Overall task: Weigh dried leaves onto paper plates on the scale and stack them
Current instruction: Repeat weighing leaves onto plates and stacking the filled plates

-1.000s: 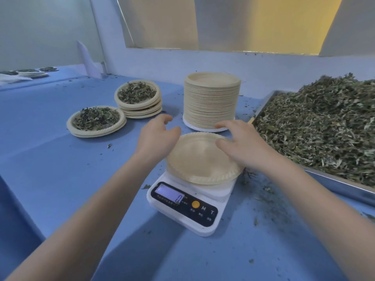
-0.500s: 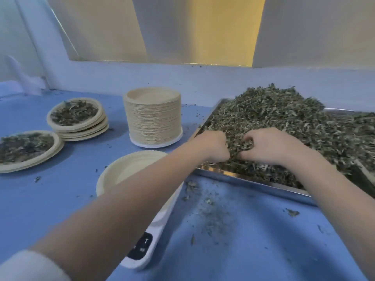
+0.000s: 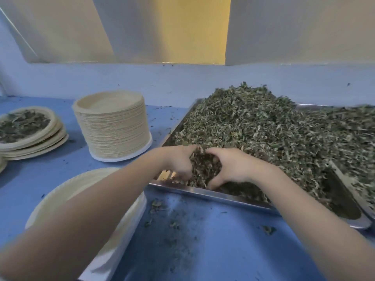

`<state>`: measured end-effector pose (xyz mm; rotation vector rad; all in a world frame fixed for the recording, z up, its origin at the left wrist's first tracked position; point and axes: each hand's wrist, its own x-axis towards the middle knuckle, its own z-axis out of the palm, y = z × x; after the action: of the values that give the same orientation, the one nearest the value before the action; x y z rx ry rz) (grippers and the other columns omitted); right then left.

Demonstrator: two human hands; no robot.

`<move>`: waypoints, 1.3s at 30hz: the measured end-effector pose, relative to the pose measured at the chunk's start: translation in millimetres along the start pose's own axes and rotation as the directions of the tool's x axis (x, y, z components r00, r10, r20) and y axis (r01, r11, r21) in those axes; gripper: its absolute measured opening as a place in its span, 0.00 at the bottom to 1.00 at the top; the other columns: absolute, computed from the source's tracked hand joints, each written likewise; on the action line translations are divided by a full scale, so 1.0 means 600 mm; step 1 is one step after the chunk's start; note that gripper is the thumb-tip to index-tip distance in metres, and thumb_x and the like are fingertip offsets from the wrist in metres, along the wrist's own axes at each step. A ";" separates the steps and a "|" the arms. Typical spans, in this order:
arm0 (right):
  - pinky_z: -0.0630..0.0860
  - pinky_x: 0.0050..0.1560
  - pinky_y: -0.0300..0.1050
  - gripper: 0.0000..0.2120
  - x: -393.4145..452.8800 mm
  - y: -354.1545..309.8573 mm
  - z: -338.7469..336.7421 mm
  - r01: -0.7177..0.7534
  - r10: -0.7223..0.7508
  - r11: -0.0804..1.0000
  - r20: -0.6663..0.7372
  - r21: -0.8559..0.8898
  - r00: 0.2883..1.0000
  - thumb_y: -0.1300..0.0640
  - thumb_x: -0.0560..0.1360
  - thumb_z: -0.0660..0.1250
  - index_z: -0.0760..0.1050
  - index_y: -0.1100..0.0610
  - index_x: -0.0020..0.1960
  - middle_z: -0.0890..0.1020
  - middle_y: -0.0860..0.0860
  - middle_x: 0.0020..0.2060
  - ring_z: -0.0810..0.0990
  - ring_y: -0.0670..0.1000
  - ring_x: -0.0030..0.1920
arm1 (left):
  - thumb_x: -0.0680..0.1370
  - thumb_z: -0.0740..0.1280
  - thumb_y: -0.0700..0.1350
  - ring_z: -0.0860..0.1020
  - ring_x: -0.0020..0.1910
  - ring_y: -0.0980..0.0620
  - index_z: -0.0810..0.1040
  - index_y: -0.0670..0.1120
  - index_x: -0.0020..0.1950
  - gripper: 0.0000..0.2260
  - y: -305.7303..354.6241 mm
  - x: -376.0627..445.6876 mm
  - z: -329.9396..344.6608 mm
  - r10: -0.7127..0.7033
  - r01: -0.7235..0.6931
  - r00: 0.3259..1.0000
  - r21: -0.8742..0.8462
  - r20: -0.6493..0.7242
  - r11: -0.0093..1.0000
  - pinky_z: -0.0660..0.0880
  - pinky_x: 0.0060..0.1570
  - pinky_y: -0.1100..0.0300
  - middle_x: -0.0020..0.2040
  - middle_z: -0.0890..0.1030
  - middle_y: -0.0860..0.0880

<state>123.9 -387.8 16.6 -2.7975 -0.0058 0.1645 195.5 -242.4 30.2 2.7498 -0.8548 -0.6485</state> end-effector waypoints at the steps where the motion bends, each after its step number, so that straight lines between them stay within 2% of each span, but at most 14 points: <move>1: 0.69 0.63 0.46 0.54 0.001 0.006 -0.005 -0.015 0.016 1.000 0.005 -0.024 1.000 0.45 0.58 0.80 0.55 0.49 0.75 0.69 0.53 0.68 0.71 0.53 0.65 | 0.68 0.70 0.36 0.79 0.51 0.44 0.43 0.47 0.78 0.47 -0.011 0.002 -0.008 -0.003 0.003 1.000 0.028 -0.002 1.000 0.77 0.49 0.50 0.61 0.74 0.39; 4: 0.70 0.62 0.52 0.64 0.010 0.016 -0.018 -0.122 0.136 0.969 0.053 -0.213 0.989 0.39 0.53 0.81 0.42 0.44 0.76 0.53 0.56 0.75 0.70 0.58 0.66 | 0.67 0.75 0.40 0.82 0.47 0.45 0.36 0.53 0.77 0.54 -0.032 0.002 -0.021 -0.040 0.045 0.995 -0.064 0.088 0.997 0.79 0.45 0.56 0.67 0.72 0.37; 7: 0.70 0.63 0.53 0.68 0.035 0.010 -0.014 -0.117 0.144 0.975 0.135 -0.187 0.980 0.40 0.53 0.81 0.34 0.42 0.75 0.45 0.58 0.76 0.71 0.58 0.65 | 0.65 0.78 0.48 0.77 0.57 0.43 0.31 0.56 0.75 0.59 -0.025 0.012 -0.004 -0.049 0.046 0.993 0.037 0.111 0.998 0.77 0.54 0.54 0.74 0.58 0.40; 9: 0.68 0.67 0.52 0.64 0.050 0.004 -0.001 -0.067 0.084 0.990 0.141 -0.122 0.986 0.42 0.55 0.80 0.40 0.46 0.77 0.52 0.59 0.74 0.66 0.59 0.69 | 0.64 0.78 0.48 0.78 0.53 0.43 0.34 0.54 0.75 0.59 -0.012 0.024 0.007 -0.012 0.010 0.998 0.023 0.059 1.000 0.77 0.48 0.58 0.73 0.54 0.40; 10: 0.69 0.66 0.50 0.60 0.054 0.001 0.005 -0.039 0.051 0.994 0.124 -0.102 0.991 0.43 0.57 0.79 0.45 0.50 0.77 0.58 0.59 0.72 0.67 0.58 0.67 | 0.64 0.78 0.45 0.79 0.46 0.46 0.38 0.52 0.77 0.56 -0.006 0.029 0.011 0.019 -0.017 0.999 -0.031 0.041 0.999 0.78 0.40 0.60 0.72 0.58 0.39; 12: 0.75 0.56 0.46 0.48 0.057 -0.001 0.014 0.011 -0.008 0.998 0.058 -0.055 0.998 0.48 0.58 0.78 0.59 0.55 0.72 0.69 0.57 0.64 0.74 0.53 0.56 | 0.65 0.75 0.36 0.77 0.35 0.49 0.56 0.44 0.74 0.43 0.000 0.034 0.013 0.077 -0.073 0.997 -0.181 0.018 0.981 0.75 0.29 0.62 0.61 0.73 0.37; 14: 0.79 0.39 0.42 0.37 0.053 -0.002 0.014 0.033 -0.030 0.997 -0.034 0.072 0.999 0.55 0.60 0.78 0.67 0.52 0.65 0.76 0.53 0.57 0.80 0.49 0.41 | 0.66 0.72 0.31 0.76 0.30 0.51 0.69 0.38 0.64 0.28 0.001 0.027 0.012 0.094 -0.105 0.994 -0.320 -0.050 0.942 0.74 0.25 0.62 0.48 0.79 0.39; 16: 0.80 0.30 0.44 0.36 0.046 -0.002 0.005 0.033 -0.009 0.971 -0.100 0.237 0.995 0.60 0.61 0.77 0.69 0.50 0.66 0.77 0.52 0.53 0.83 0.49 0.32 | 0.66 0.71 0.30 0.76 0.30 0.51 0.70 0.40 0.60 0.24 0.000 0.020 0.008 0.081 -0.126 0.988 -0.380 -0.132 0.916 0.74 0.26 0.62 0.44 0.78 0.44; 18: 0.80 0.27 0.43 0.35 0.037 -0.009 -0.008 0.047 -0.006 0.960 -0.150 0.276 0.989 0.62 0.63 0.76 0.69 0.49 0.67 0.76 0.51 0.51 0.83 0.49 0.29 | 0.66 0.70 0.30 0.78 0.33 0.49 0.69 0.42 0.59 0.24 0.002 0.012 -0.001 0.097 -0.157 0.982 -0.424 -0.161 0.892 0.77 0.31 0.58 0.47 0.77 0.42; 23: 0.81 0.32 0.44 0.39 0.014 -0.055 -0.053 0.083 -0.038 0.980 -0.239 0.180 0.970 0.60 0.65 0.75 0.64 0.51 0.72 0.76 0.54 0.57 0.82 0.49 0.34 | 0.69 0.66 0.27 0.79 0.37 0.48 0.66 0.45 0.61 0.25 0.010 -0.025 -0.036 0.107 -0.205 0.970 -0.502 -0.217 0.840 0.81 0.31 0.56 0.49 0.71 0.45; 26: 0.80 0.30 0.41 0.38 0.001 -0.095 -0.073 0.114 -0.062 0.976 -0.264 0.184 0.963 0.62 0.66 0.74 0.63 0.52 0.73 0.75 0.54 0.61 0.81 0.47 0.35 | 0.70 0.65 0.26 0.78 0.35 0.49 0.65 0.45 0.59 0.23 0.004 -0.064 -0.058 0.106 -0.239 0.956 -0.513 -0.275 0.824 0.79 0.28 0.61 0.46 0.72 0.45; 30: 0.82 0.33 0.45 0.34 -0.012 -0.165 -0.075 0.222 -0.159 0.953 -0.282 0.208 0.946 0.62 0.66 0.74 0.67 0.54 0.69 0.76 0.53 0.55 0.80 0.48 0.38 | 0.70 0.65 0.27 0.79 0.35 0.51 0.68 0.41 0.57 0.19 -0.036 -0.136 -0.083 0.103 -0.244 0.945 -0.457 -0.311 0.856 0.79 0.30 0.61 0.46 0.75 0.43; 34: 0.79 0.34 0.39 0.33 -0.018 -0.251 -0.047 0.341 -0.289 0.921 -0.257 0.189 0.922 0.60 0.66 0.74 0.69 0.50 0.68 0.78 0.49 0.51 0.79 0.46 0.39 | 0.68 0.67 0.28 0.80 0.39 0.49 0.74 0.43 0.53 0.17 -0.102 -0.219 -0.081 0.055 -0.204 0.930 -0.386 -0.365 0.900 0.80 0.38 0.58 0.45 0.80 0.41; 39: 0.71 0.26 0.31 0.26 -0.013 -0.313 0.005 0.388 -0.367 0.890 -0.129 0.238 0.921 0.61 0.65 0.74 0.70 0.46 0.59 0.76 0.43 0.41 0.77 0.37 0.31 | 0.69 0.68 0.26 0.81 0.39 0.48 0.74 0.49 0.51 0.20 -0.168 -0.294 -0.042 -0.016 -0.132 0.969 -0.576 -0.246 0.807 0.82 0.38 0.56 0.46 0.81 0.42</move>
<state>118.4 -209.8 77.1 -2.4788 -0.4738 -0.0424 126.5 -57.4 84.0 2.1644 -0.5555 -0.4541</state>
